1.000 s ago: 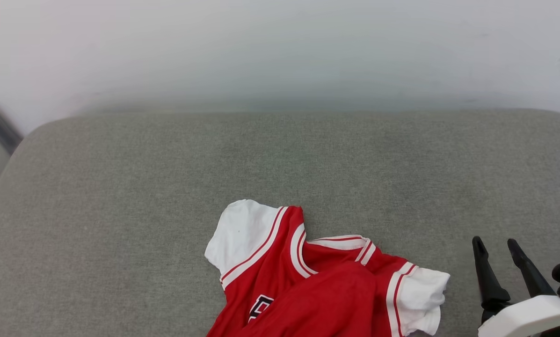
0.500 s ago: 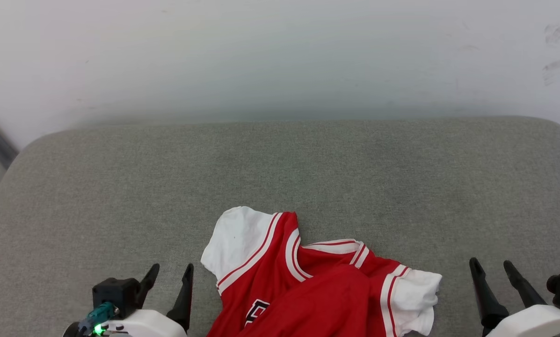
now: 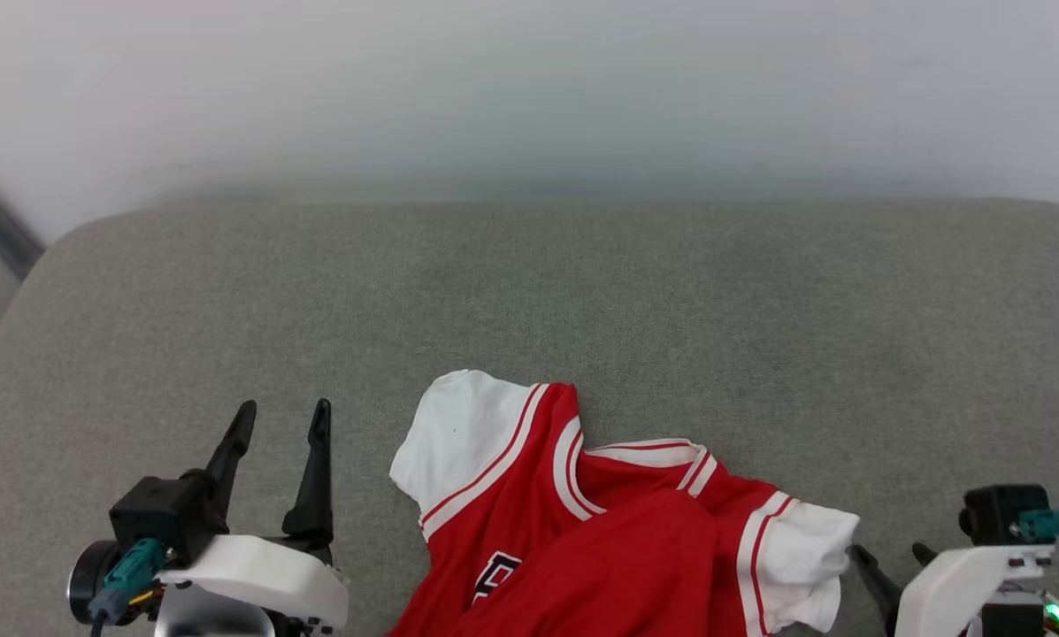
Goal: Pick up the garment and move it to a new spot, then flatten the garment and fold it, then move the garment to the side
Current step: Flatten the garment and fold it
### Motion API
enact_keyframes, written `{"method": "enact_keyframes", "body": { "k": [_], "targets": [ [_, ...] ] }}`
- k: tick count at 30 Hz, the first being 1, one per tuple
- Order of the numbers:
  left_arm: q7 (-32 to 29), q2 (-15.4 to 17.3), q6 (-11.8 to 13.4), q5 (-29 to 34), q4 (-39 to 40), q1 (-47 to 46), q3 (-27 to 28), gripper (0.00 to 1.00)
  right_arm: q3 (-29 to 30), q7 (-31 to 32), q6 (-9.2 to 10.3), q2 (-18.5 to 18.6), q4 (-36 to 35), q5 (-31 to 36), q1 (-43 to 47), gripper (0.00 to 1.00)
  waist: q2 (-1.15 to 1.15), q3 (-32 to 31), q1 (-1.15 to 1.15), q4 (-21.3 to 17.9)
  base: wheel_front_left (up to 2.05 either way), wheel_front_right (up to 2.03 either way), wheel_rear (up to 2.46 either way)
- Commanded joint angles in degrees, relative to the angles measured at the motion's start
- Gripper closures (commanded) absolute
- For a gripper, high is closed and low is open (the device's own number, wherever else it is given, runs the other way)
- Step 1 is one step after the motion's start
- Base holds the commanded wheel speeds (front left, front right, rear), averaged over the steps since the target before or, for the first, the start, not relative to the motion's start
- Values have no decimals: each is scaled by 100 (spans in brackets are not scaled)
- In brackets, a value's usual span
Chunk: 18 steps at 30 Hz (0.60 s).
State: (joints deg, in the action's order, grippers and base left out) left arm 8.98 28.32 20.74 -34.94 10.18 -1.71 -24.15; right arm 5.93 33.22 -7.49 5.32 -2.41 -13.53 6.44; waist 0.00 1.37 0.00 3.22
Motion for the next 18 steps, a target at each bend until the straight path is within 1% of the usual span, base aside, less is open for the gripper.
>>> {"method": "enact_keyframes", "body": {
  "k": [1, 6, 11, 14, 18],
  "targets": [
    [37, 20, 9, 21, 47, -104, 23, 0, -123, 168, 1, 132, 29, 13, -184, 0, 0, 182, 0, 92, 0, 0, 0],
    [123, -12, -41, 33, 121, -266, 64, 0, -522, 822, 0, 519, 280, -83, -680, 0, 0, 493, 0, 249, 0, 0, 0],
    [199, -54, -73, -15, 57, -368, 102, 0, -920, 1114, 1, 786, 727, -216, -1015, 0, 0, 724, 0, 328, 0, 0, 0],
    [229, -71, -112, -41, -9, -415, 110, 0, -1190, 1258, 0, 839, 1124, -311, -1105, 0, 0, 836, 0, 353, 0, 0, 0],
    [252, -80, -169, -89, -120, -450, 123, 0, -1454, 1509, -2, 760, 1594, -494, -1030, 0, 0, 861, 0, 372, 0, 0, 0]
  ]
}}
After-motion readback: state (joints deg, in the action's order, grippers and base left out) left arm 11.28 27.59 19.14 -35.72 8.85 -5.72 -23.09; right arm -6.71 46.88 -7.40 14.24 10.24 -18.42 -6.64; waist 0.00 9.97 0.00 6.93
